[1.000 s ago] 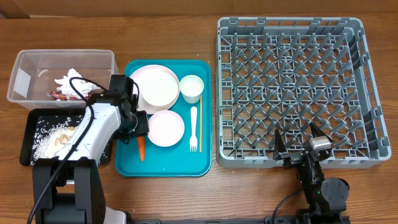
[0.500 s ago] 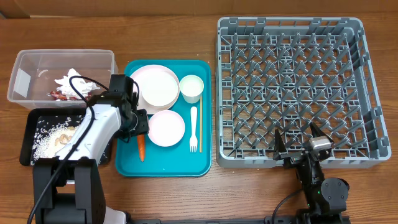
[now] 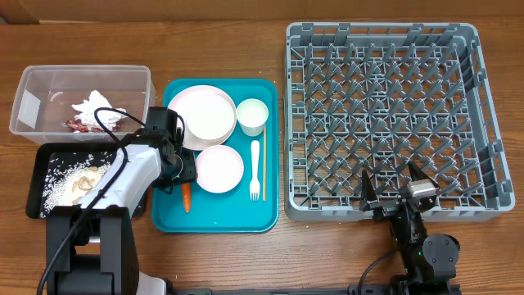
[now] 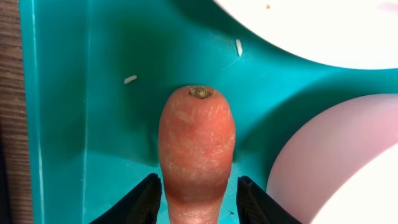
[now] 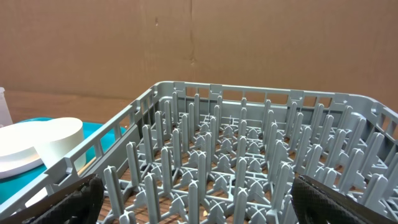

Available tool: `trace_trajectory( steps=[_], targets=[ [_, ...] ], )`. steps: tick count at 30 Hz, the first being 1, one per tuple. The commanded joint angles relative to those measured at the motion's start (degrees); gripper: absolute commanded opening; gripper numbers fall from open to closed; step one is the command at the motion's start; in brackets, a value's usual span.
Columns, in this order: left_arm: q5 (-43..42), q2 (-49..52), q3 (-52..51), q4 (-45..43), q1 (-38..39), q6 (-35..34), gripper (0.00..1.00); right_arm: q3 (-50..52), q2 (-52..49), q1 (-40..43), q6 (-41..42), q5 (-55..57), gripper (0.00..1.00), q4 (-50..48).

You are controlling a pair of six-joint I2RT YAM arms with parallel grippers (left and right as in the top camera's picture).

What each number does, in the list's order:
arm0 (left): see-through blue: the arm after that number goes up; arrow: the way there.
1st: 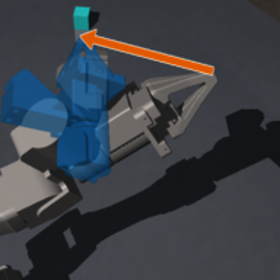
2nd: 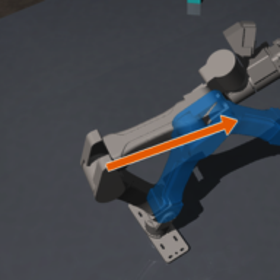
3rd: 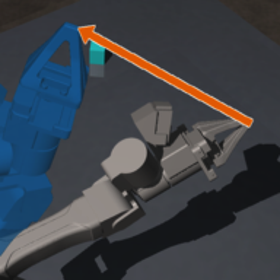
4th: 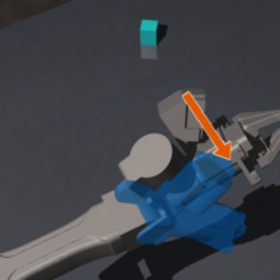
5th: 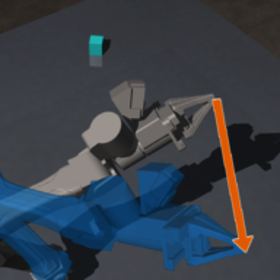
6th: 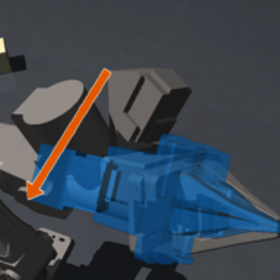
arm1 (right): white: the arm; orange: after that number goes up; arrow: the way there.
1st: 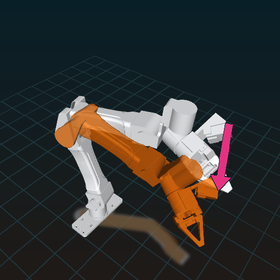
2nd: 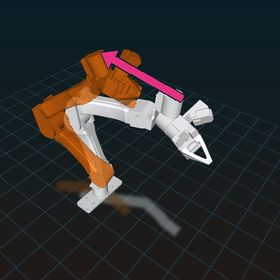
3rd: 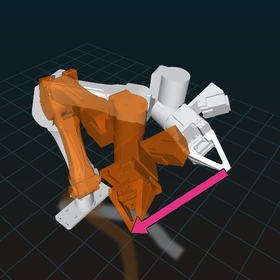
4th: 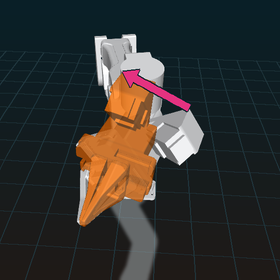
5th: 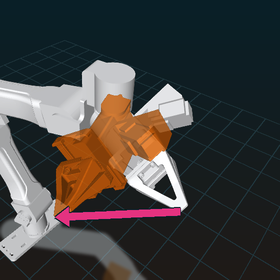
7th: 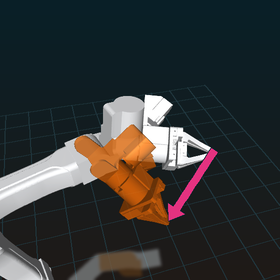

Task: Sort waste into correct bins and load items into the dishwasher rack

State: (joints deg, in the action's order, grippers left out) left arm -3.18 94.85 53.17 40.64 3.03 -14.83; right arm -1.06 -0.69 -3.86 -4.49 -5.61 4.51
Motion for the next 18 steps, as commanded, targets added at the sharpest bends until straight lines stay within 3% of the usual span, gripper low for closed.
trace_trajectory(
  steps=[1, 13, 18],
  targets=[
    [0.63, 0.42, -0.7, -0.24, 0.42, -0.2, 0.42, 0.59, 0.35, -0.26, 0.13, -0.04, 1.0, -0.26],
    [0.61, 0.42, -3.45, -3.1, 0.42, -0.22, 0.41, 0.59, 0.35, -0.26, 0.13, -0.04, 1.0, -0.26],
    [0.61, 0.42, -3.74, -3.72, 0.39, -0.22, 0.55, 0.59, 0.35, -0.26, 0.15, -0.04, 1.0, -0.26]
  ],
)
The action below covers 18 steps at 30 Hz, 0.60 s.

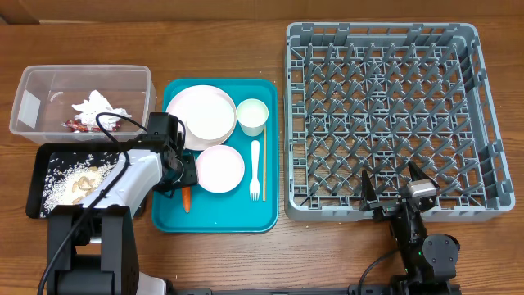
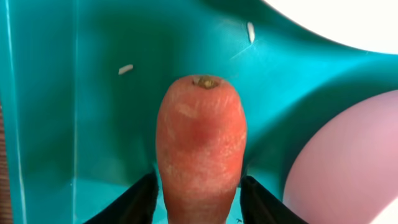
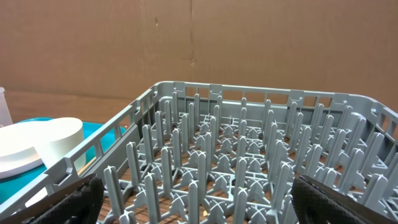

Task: Sort waste into correct bins and load items into the dishwasher rack

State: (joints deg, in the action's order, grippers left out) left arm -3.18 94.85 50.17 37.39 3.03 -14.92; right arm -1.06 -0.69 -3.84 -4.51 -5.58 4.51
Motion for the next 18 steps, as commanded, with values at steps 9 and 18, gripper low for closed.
trace_trajectory(
  steps=[9, 18],
  targets=[
    [-0.02, 0.42, -0.74, -0.2, 0.39, -0.02, 1.0, 0.59, 0.35, -0.28, 0.15, -0.07, 1.0, -0.26],
    [0.04, 0.42, -0.74, -0.42, 0.39, -0.04, 0.78, 0.59, 0.35, -0.28, 0.15, -0.07, 1.0, -0.26]
  ],
)
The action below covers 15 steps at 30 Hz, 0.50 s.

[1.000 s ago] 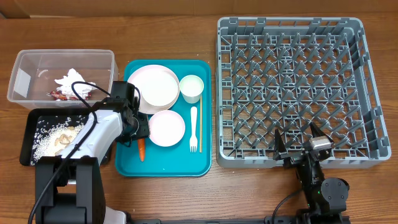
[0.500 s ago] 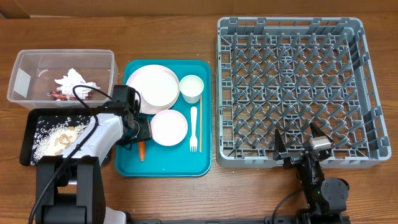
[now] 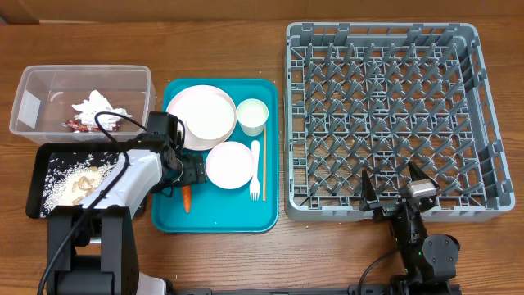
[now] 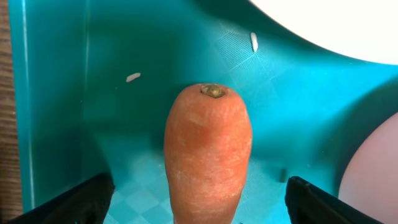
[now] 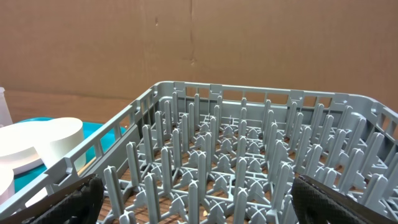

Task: Sort waste into correct bins and load items into the dishwasher rack

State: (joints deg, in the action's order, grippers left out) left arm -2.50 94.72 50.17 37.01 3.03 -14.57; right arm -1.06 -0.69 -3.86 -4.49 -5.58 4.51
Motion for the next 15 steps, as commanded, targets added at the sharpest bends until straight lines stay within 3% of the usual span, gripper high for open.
trace_trajectory(
  steps=[1, 9, 15],
  targets=[
    [-0.46, 0.55, -0.74, -0.04, 0.39, -0.42, 0.75, 0.59, 0.35, -0.26, 0.13, -0.07, 1.0, -0.26],
    [0.59, 0.55, -1.66, -2.14, 0.39, -0.42, 0.7, 0.59, 0.35, -0.26, 0.13, -0.07, 1.0, -0.26],
    [0.57, 0.55, -2.12, -2.78, 0.39, -0.46, 0.5, 0.59, 0.35, -0.26, 0.13, -0.07, 1.0, -0.26]
  ],
)
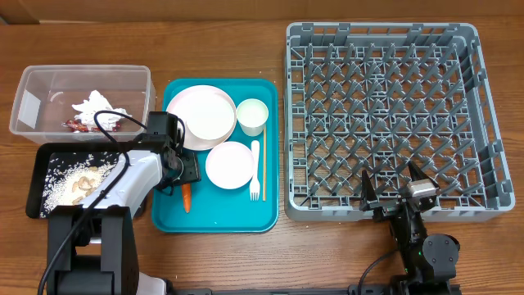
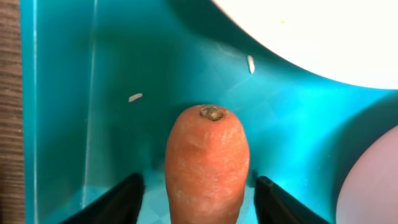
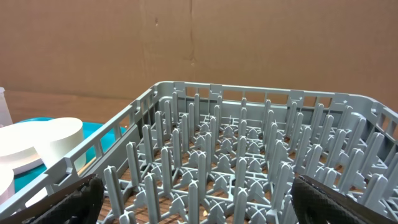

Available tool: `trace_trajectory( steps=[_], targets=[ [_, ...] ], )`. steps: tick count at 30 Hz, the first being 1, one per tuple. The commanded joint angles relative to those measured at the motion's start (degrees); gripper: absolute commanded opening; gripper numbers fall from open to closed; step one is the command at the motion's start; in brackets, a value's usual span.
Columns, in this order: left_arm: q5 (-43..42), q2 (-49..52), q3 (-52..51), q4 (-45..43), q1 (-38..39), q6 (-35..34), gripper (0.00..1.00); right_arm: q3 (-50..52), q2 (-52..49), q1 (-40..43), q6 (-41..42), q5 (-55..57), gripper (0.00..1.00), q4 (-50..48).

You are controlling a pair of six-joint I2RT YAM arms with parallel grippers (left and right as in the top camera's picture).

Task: Sort waste into correct bins and load items into the dishwasher rack

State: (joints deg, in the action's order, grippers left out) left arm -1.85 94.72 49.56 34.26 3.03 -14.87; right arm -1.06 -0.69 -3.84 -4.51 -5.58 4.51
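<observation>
An orange carrot [image 1: 187, 197] [image 2: 207, 162] lies on the teal tray [image 1: 221, 215], stem end away from the wrist camera. My left gripper [image 1: 182, 172] [image 2: 202, 202] is open and straddles it, with a gap on each side. A big white plate [image 1: 201, 111], a small plate [image 1: 229, 164], a cup [image 1: 252, 115], a white fork [image 1: 255, 168] and a chopstick [image 1: 263, 174] share the tray. The grey dishwasher rack [image 1: 381, 106] [image 3: 236, 162] stands on the right, holding nothing. My right gripper [image 1: 397, 190] [image 3: 199, 193] stays open at its near edge.
A clear bin [image 1: 82, 70] with crumpled tissue and a wrapper stands at the far left. Below it lies a black tray [image 1: 37, 184] holding rice and food scraps. Two rice grains [image 2: 135, 97] lie on the teal tray near the carrot. A cardboard wall backs the table.
My left gripper's fingers have come in from a wide spread to stand closer beside the carrot, not touching it. The carrot, the dishes and the right arm have not moved.
At first my left fingers stood close on either side of the carrot on the tray. Then they pressed nearer it. Then they were spread wide and the small plate lay a little further right. Now they are narrower again. The right arm stayed still.
</observation>
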Motion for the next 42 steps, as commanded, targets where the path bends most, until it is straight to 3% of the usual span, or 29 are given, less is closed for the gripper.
trace_trajectory(
  steps=[1, 6, 9, 11, 16, 32, 42],
  targets=[
    [-0.09, 0.55, -1.51, -0.04, 0.39, -0.15, 0.48, 0.59, 0.35, -0.28, 0.15, -0.07, 1.0, -0.26],
    [-0.11, 0.52, -1.51, 0.17, 0.39, -0.13, 0.28, 0.59, 0.35, -0.28, 0.15, -0.07, 1.0, -0.26],
    [-0.2, 0.52, -1.27, 0.44, 0.39, -0.13, 0.08, 0.59, 0.35, -0.28, 0.15, -0.07, 1.0, -0.26],
    [-0.59, 0.5, -0.52, 1.25, 0.37, -0.13, 0.04, 0.59, 0.35, -0.28, 0.15, -0.07, 1.0, -0.26],
    [-0.5, 0.2, 3.67, 6.21, 0.37, -0.04, 0.04, 0.59, 0.35, -0.28, 0.15, -0.07, 1.0, -0.26],
    [-0.48, -0.92, 30.56, 31.21, -0.15, -3.34, 0.04, 0.59, 0.35, -0.28, 0.15, -0.07, 1.0, -0.26],
    [1.2, -6.62, 33.05, 35.82, -10.16, -6.6, 0.04, 0.59, 0.35, -0.28, 0.15, -0.07, 1.0, -0.26]
  ],
)
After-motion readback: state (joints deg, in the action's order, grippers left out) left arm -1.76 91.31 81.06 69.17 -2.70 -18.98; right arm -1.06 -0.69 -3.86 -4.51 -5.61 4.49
